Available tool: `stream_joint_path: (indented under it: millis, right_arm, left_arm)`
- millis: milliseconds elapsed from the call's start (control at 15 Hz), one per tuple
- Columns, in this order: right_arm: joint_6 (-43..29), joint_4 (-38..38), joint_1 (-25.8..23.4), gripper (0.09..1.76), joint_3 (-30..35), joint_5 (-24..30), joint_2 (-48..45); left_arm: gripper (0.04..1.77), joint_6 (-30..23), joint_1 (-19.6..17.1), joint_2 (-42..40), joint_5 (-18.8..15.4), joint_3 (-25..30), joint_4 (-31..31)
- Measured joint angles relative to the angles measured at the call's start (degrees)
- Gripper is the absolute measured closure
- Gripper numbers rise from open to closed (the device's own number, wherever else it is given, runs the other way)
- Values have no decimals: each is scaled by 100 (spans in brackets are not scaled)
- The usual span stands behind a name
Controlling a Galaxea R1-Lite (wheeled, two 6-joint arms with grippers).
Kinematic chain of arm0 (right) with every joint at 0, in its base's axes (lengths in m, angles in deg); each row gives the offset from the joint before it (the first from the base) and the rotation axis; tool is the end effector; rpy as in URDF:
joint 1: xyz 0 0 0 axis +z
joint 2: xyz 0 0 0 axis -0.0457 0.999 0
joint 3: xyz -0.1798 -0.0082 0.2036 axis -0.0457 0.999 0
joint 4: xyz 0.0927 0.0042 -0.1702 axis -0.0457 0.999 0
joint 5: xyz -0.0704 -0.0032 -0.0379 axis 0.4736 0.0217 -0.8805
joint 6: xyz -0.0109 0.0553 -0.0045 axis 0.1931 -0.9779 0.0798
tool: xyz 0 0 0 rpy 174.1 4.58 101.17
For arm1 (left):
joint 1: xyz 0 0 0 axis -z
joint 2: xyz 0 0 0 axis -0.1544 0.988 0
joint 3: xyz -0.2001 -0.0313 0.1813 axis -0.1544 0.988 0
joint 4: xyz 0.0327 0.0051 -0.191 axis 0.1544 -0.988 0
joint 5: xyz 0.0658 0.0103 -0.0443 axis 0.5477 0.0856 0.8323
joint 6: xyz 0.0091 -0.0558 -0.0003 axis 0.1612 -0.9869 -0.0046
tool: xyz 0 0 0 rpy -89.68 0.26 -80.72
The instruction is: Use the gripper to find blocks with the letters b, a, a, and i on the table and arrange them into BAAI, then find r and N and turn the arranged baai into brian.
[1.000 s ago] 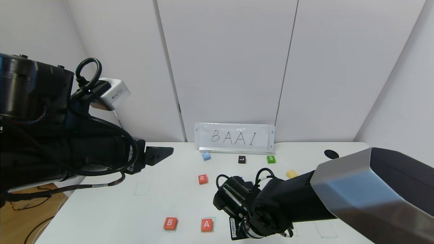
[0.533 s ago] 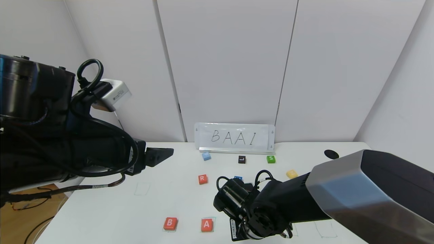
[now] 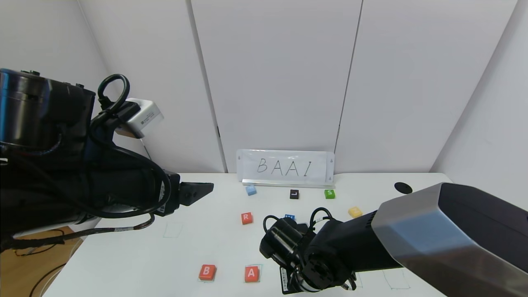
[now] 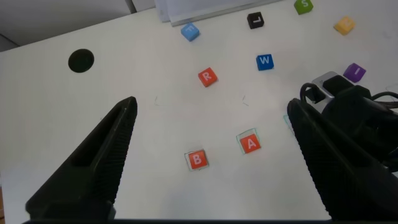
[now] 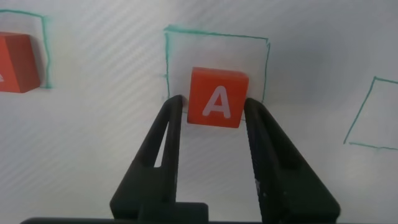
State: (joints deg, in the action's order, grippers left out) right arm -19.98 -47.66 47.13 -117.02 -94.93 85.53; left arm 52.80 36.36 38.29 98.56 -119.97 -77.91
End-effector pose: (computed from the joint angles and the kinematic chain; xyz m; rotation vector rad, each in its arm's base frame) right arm 0.2676 0.2941 -0.0299 -0.0393 1.1766 0.1008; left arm 0.2391 -0.1144 0.2052 0.1096 0.5059 -0.3003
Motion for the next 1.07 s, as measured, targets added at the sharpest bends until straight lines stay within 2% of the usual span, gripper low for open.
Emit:
stream_joint_path:
  millis: [200,467,933,1067]
  right_arm:
    - [-4,0,-4,77,-5,11,-21]
    - [-6,6,-78,52,-6,15,-257]
    - [389,66,-343,30,345,20,-918]
    - [895,50,-542,26,566,41,-1112]
  left_arm:
    - [9,5,6,13,-1,11,0]
    - [9,7,11,27,-1,26,4]
    - [9,32,11,44,-1,34,4]
    - [9,60,11,46,-1,44,6]
